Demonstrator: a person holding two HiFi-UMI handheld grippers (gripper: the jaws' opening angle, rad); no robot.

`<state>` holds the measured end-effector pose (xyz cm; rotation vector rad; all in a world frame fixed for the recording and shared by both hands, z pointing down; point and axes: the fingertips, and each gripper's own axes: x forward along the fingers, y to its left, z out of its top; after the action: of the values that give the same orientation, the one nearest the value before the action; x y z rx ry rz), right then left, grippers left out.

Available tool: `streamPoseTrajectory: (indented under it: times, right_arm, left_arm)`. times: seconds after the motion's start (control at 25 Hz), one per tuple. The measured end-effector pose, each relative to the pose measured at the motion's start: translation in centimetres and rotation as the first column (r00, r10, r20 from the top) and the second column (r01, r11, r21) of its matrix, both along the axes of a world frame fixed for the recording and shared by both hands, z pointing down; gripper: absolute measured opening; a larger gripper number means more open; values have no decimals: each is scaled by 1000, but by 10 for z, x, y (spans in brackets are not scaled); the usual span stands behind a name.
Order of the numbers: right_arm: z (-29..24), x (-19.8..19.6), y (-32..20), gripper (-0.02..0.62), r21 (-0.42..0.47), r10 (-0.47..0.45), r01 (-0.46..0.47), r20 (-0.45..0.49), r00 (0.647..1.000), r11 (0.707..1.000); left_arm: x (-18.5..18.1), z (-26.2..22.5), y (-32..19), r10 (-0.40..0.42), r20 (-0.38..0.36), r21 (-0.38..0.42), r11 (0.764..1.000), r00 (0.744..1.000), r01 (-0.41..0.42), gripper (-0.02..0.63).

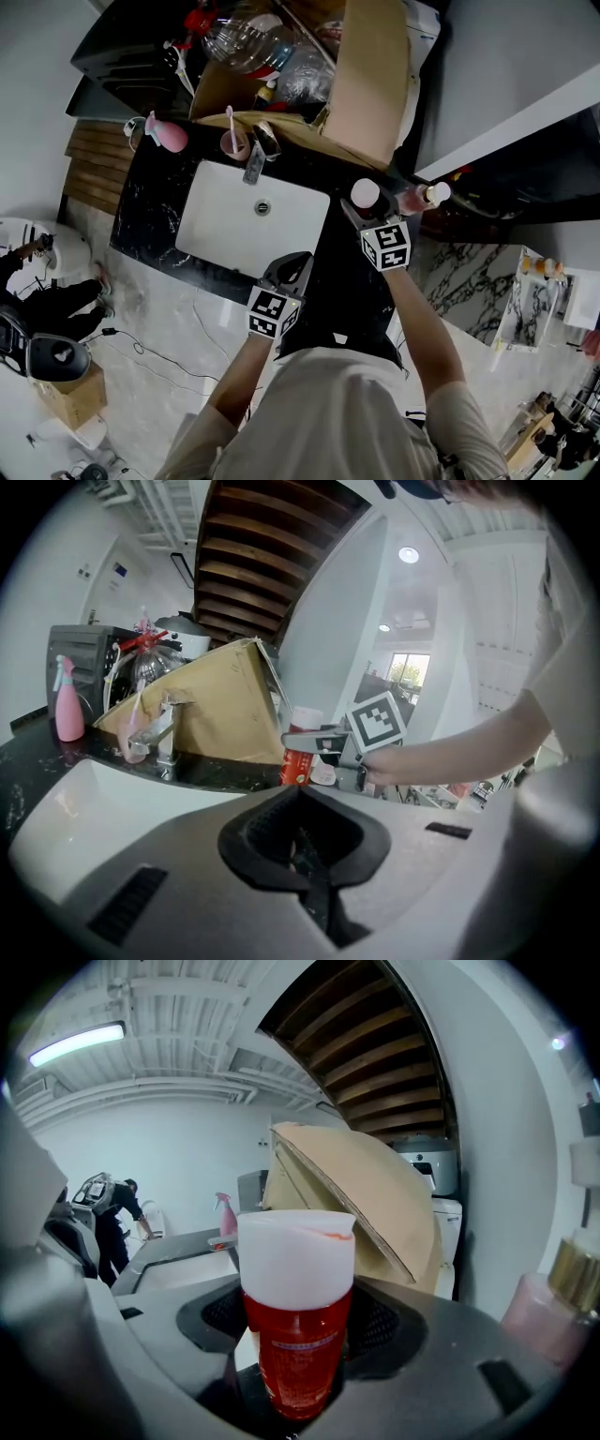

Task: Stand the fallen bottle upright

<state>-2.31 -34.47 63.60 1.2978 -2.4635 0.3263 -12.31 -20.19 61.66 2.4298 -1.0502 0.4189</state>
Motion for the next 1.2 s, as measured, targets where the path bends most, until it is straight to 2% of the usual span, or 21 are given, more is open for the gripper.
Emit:
streamPoseTrajectory:
  times: [0.32, 0.8, 1.2]
  right_arm:
    - [0, 6, 4, 307, 14, 12, -12, 17, 1000, 1000]
    - [0, 2, 12, 314, 18, -28, 28, -31, 999, 999]
    - [-25, 12, 28, 331, 47, -36, 37, -32, 999, 998]
  left_arm:
    - [6, 4, 7, 12, 6, -10, 1000, 1000, -12, 6]
    - [7, 3, 14, 7, 9, -1, 1000, 1000, -7, 6]
    - [15, -7, 26, -1, 0, 17, 1000, 1000, 1, 6]
